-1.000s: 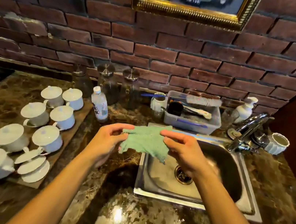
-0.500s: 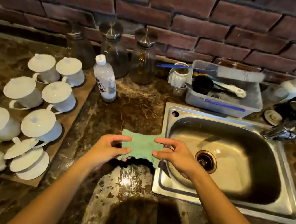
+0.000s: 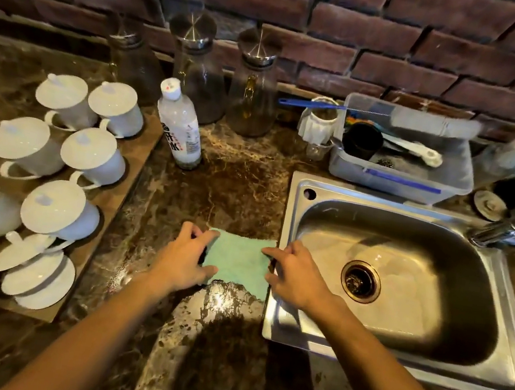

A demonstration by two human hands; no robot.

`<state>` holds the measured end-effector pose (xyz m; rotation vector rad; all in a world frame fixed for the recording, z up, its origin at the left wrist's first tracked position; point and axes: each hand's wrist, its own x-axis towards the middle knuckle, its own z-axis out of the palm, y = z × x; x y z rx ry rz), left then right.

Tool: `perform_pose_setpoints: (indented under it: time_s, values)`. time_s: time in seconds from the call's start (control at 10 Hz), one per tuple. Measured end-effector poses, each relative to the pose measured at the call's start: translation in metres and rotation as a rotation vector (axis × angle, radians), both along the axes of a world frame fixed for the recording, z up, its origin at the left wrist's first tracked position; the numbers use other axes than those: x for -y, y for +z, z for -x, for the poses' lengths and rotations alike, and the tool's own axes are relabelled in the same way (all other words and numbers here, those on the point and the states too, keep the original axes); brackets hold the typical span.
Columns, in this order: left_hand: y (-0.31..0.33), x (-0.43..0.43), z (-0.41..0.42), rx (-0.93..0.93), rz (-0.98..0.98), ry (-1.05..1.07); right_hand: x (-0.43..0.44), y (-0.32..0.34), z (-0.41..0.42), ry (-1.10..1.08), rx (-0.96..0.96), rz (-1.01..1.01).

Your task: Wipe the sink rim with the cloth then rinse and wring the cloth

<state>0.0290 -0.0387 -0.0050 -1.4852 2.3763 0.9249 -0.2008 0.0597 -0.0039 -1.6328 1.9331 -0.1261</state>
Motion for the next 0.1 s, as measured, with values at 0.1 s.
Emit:
perform_pose_setpoints:
  time_s: [0.1]
  values:
    - [0.0139, 0.0044, -0.0006, 0.094, 0.006, 0.057, -0.0060, 0.0168, 0.0212, -0.090, -0.030, 0.016]
